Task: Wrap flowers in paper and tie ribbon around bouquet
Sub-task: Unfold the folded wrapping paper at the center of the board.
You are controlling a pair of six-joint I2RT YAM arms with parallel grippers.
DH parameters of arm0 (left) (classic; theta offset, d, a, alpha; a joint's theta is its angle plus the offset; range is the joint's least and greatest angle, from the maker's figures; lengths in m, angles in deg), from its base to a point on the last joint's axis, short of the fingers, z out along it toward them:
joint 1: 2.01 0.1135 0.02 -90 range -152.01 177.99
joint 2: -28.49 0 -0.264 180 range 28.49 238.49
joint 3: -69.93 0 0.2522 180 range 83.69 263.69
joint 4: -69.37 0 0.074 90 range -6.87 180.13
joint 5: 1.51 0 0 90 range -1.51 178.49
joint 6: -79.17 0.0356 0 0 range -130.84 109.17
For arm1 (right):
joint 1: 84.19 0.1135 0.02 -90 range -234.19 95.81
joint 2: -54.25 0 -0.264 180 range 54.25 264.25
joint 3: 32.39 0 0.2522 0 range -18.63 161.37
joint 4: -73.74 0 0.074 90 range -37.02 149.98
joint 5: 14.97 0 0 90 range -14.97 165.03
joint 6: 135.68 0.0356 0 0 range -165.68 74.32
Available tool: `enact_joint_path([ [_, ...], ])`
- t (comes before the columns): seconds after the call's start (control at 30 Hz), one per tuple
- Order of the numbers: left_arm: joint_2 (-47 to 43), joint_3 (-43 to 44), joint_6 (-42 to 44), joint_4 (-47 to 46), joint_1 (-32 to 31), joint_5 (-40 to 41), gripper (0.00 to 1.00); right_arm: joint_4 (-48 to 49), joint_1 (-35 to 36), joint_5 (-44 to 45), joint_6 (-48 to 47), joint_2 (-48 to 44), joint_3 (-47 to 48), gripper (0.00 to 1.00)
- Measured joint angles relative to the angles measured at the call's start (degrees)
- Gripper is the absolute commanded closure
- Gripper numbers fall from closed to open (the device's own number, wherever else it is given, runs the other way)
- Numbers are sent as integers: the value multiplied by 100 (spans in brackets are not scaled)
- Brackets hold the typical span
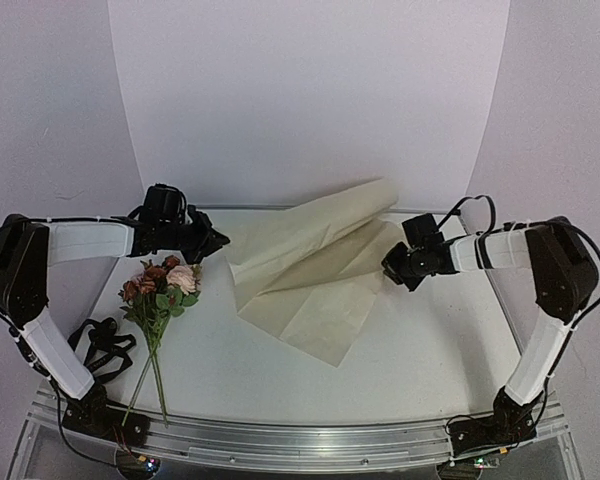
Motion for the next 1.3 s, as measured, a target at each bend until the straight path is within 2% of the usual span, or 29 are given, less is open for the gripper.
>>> enact_joint_path([
  [0.2,-27,-131,486,397,156,509,100,-1418,-157,638,-619,-1033,-271,100],
  [0.4,-144,-590,821,746,135,1053,100,-2348,-159,995,-884,-1177,-621,100],
  [0.9,-56,-641,1177,879,39,1276,100,-2702,-143,771,-855,-1596,-1268,100],
  [0.97,-57,-719,1190,879,11,1298,99,-2774,-143,779,-882,-1707,-1270,90],
  [1.07,-59,-928,1208,885,-76,1377,94,-2946,-146,796,-936,-1779,-1270,62],
  [1.1,-59,-996,1216,894,-88,1398,92,-3011,-145,801,-911,-1802,-1281,56],
  [1.17,-56,-1061,1240,978,-96,1437,91,-3118,-126,814,-930,-1949,-1357,48],
  [1.3,-19,-1037,1340,1024,-96,1457,76,-3425,-9,847,-956,-2438,-1422,39],
])
